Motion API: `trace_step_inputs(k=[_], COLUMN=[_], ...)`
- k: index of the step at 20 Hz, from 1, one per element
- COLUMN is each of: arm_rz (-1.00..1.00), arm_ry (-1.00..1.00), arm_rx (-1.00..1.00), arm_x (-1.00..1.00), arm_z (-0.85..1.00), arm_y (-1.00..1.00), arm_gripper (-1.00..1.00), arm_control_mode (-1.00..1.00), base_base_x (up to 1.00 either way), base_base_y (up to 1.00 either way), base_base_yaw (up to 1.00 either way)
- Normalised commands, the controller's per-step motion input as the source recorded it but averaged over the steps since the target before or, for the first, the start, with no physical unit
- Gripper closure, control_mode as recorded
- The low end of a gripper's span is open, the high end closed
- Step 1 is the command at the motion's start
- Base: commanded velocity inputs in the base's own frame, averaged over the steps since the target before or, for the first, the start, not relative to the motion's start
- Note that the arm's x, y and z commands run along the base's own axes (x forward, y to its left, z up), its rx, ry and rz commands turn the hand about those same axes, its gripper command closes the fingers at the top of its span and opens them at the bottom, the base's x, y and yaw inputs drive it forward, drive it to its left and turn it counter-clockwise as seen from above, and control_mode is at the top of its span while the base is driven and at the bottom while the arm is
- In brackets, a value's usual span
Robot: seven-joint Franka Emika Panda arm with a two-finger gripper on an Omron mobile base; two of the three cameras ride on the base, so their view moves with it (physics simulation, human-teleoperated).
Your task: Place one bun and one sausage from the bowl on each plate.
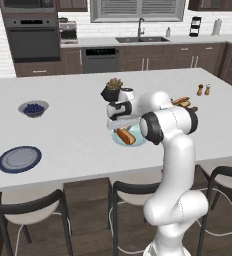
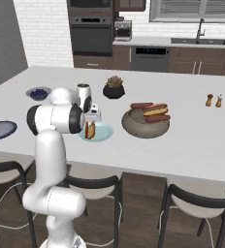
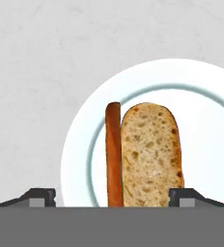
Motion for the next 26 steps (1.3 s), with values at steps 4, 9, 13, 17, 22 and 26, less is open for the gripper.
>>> trace_step_inputs(k=[4,9,13,17,22,26], arm_rz=[-0.01,-0.15,-0.38,-0.45,-0.44,-0.42], arm_ry=[0.0,-0.02,-0.01,-0.01,-0.03,-0.06], arm_rx=[0.0,0.0,0.04,0.06,0.06,0.06], arm_x=[0.0,-0.03,0.0,-0.28,-0.28,-0.13], arm_z=[0.59,0.65,0.48,0.55,0.49,0.24], arm_y=[-0.09,-0.48,-1.0,-0.99,-0.99,-1.0], arm_gripper=[-1.0,-1.0,-1.0,-1.0,-1.0,-1.0], arm_control_mode=[-1.0,-1.0,-1.0,-1.0,-1.0,-1.0], base_base_x=[0.0,0.0,0.0,0.0,0.0,0.0], base_base_y=[0.0,0.0,0.0,0.0,0.0,0.0], base_base_yaw=[0.0,0.0,0.0,0.0,0.0,0.0])
